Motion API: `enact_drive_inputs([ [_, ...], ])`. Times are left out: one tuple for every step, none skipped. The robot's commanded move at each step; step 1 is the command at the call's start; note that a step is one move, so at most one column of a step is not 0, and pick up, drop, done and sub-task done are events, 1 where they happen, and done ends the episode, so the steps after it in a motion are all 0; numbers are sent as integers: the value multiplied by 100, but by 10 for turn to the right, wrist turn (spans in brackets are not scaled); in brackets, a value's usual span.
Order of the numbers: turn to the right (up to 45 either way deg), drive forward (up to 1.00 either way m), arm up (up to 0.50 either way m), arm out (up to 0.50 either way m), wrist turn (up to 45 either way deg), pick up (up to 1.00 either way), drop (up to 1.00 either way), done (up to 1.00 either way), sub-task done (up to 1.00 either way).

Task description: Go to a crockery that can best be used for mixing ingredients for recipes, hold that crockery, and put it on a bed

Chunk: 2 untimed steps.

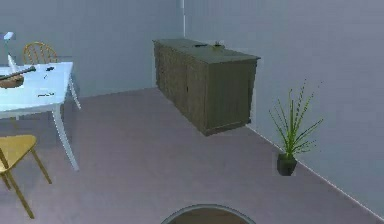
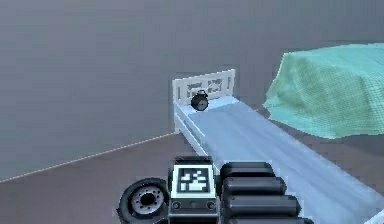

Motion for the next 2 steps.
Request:
enact_drive_inputs([
  [450,0,0,0,0,0,0,0,0],
  [300,0,0,0,0,0,0,0,0],
])
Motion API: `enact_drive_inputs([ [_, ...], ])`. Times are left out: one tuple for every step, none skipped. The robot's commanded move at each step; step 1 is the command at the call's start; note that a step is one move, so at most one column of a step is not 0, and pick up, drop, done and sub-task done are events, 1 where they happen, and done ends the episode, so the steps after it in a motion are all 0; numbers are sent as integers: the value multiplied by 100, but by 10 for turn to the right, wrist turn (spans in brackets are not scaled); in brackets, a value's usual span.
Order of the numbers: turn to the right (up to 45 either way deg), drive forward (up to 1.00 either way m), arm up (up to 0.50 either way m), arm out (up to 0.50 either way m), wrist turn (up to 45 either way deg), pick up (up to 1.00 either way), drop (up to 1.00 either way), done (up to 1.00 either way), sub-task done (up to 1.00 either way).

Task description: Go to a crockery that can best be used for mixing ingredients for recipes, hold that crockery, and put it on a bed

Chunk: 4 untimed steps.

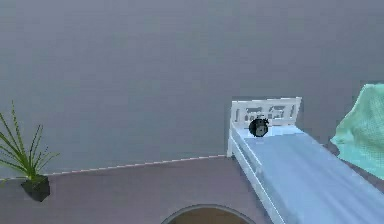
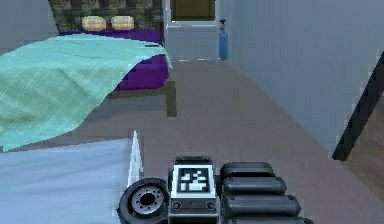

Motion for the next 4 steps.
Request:
enact_drive_inputs([
  [0,95,0,0,0,0,0,0,0],
  [450,0,0,0,0,0,0,0,0],
  [450,0,0,0,0,0,0,0,0],
  [450,0,0,0,0,0,0,0,0],
])
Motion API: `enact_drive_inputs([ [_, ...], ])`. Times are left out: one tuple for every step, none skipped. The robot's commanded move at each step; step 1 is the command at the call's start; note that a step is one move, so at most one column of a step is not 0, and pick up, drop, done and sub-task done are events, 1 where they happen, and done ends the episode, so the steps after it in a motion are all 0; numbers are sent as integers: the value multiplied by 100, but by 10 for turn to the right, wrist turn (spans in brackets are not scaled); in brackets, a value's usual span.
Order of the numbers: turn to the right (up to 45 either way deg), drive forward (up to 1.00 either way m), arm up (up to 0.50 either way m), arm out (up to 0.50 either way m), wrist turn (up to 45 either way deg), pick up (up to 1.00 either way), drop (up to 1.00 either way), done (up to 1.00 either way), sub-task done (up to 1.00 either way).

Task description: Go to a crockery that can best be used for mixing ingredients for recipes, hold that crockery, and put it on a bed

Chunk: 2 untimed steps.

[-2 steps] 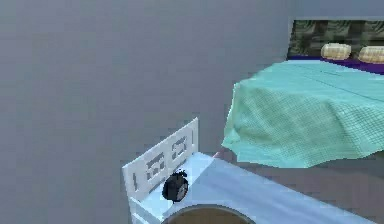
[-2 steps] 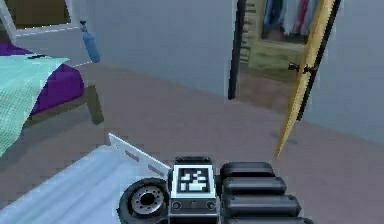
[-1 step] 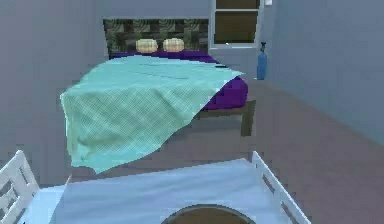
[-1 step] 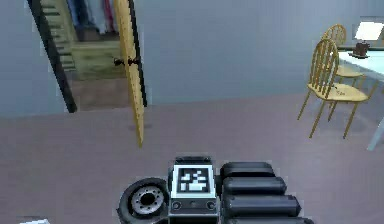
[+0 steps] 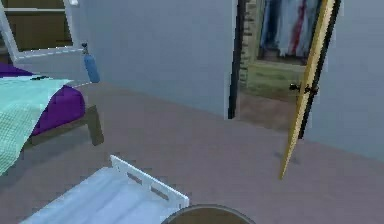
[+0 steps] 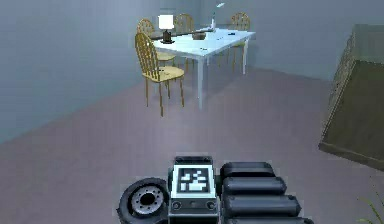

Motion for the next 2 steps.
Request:
enact_drive_inputs([
  [180,0,0,0,0,0,0,0,0],
  [-450,0,0,0,0,0,0,0,0],
])
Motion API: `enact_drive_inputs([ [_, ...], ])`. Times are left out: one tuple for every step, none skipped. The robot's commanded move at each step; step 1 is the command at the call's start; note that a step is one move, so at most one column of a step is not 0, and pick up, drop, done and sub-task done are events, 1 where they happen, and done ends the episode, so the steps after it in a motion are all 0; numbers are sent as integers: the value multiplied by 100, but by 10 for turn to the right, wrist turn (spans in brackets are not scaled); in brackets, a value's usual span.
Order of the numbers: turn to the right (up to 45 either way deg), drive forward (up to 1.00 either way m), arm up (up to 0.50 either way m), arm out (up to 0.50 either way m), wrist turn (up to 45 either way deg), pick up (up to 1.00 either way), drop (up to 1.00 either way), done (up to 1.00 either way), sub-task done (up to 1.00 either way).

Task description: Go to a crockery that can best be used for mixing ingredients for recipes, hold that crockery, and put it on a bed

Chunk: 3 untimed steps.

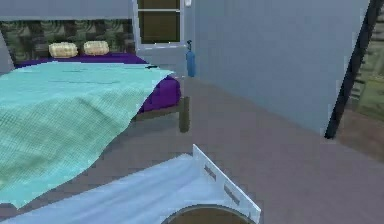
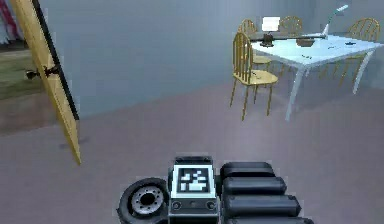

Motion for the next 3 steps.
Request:
enact_drive_inputs([
  [-450,0,0,0,0,0,0,0,0],
  [-450,0,0,0,0,0,0,0,0],
  [-180,0,0,0,0,0,0,0,0],
])
